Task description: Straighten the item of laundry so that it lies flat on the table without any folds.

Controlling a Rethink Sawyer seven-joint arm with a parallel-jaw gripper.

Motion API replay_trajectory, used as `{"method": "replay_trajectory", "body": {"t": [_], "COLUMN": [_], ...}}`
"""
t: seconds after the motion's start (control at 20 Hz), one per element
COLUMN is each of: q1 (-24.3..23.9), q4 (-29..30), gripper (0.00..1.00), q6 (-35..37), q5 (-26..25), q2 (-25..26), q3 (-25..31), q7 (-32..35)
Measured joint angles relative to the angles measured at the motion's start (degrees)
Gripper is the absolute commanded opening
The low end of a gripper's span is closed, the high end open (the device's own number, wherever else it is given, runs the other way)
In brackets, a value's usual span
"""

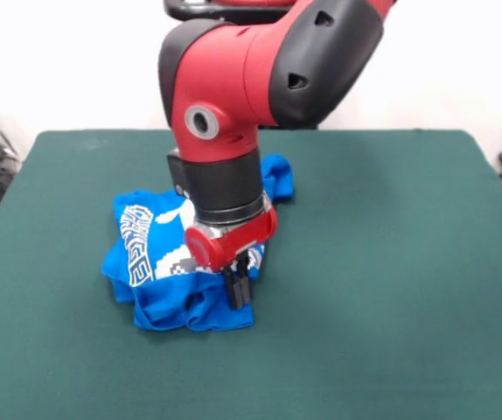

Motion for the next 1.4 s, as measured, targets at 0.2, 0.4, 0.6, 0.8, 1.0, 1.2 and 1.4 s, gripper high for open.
{"method": "replay_trajectory", "body": {"t": [0.2,0.4,0.6,0.8,1.0,1.2,1.4], "q1": [0.74,1.63,3.3,4.84,5.61,5.32,4.22], "q4": [-0.02,-0.07,-0.42,-0.44,-0.44,-0.36,0.61], "gripper": [0.0,0.0,0.0,0.0,0.0,0.0,0.0], "q6": [0.01,0.19,0.68,1.48,1.52,1.49,1.5], "q5": [-0.45,-0.96,-1.84,-2.32,-2.31,-1.95,-0.08], "q2": [0.84,1.78,3.5,5.0,5.84,5.64,4.5], "q3": [-1.03,-2.19,-4.3,-6.09,-7.18,-7.08,-6.29], "q7": [0.0,0.0,0.0,0.0,0.0,0.0,0.0]}}
